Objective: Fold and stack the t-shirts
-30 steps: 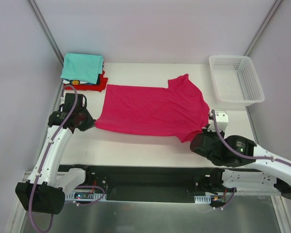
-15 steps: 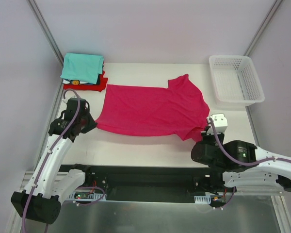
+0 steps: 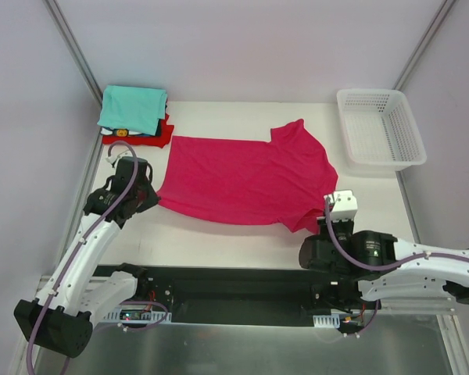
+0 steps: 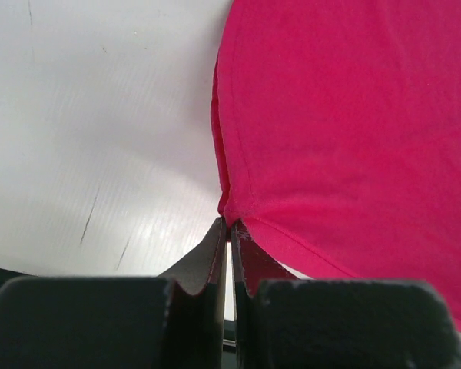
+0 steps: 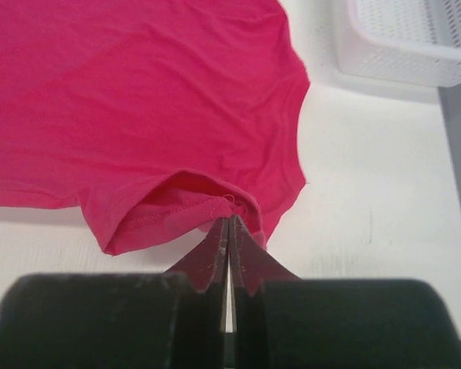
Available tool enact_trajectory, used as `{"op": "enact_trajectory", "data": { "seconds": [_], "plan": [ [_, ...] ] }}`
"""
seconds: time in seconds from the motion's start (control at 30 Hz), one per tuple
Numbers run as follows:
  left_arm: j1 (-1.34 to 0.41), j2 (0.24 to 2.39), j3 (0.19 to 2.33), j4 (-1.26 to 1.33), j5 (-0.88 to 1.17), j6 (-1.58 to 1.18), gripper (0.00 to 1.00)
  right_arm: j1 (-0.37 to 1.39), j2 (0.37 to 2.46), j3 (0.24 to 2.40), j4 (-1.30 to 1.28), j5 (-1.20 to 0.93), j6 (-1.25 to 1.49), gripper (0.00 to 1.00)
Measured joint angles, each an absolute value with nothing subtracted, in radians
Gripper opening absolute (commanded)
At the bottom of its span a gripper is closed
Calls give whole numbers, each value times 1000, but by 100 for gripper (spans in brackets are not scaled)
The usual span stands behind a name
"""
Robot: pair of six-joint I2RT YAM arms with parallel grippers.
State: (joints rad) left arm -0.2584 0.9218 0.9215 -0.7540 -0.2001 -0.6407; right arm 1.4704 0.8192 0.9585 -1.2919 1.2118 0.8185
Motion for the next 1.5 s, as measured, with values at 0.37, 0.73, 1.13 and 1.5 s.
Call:
{"op": "enact_trajectory", "data": {
  "seconds": [0.37, 0.73, 1.13, 1.5],
  "plan": [
    [-263, 823, 912, -778, -220, -644, 0, 1631, 939, 932, -1322, 1187, 1115, 1],
    [-263, 867, 918, -800, -243, -648, 0, 1589, 938, 968, -1322, 1222, 1250, 1],
    [-263, 974, 928, -753, -245, -651, 0, 1432, 883, 953, -1321, 1260, 1052, 1],
    [-263, 1034, 944, -664, -263, -650, 0, 1216, 839, 874, -994, 1242, 562, 1]
  ]
}}
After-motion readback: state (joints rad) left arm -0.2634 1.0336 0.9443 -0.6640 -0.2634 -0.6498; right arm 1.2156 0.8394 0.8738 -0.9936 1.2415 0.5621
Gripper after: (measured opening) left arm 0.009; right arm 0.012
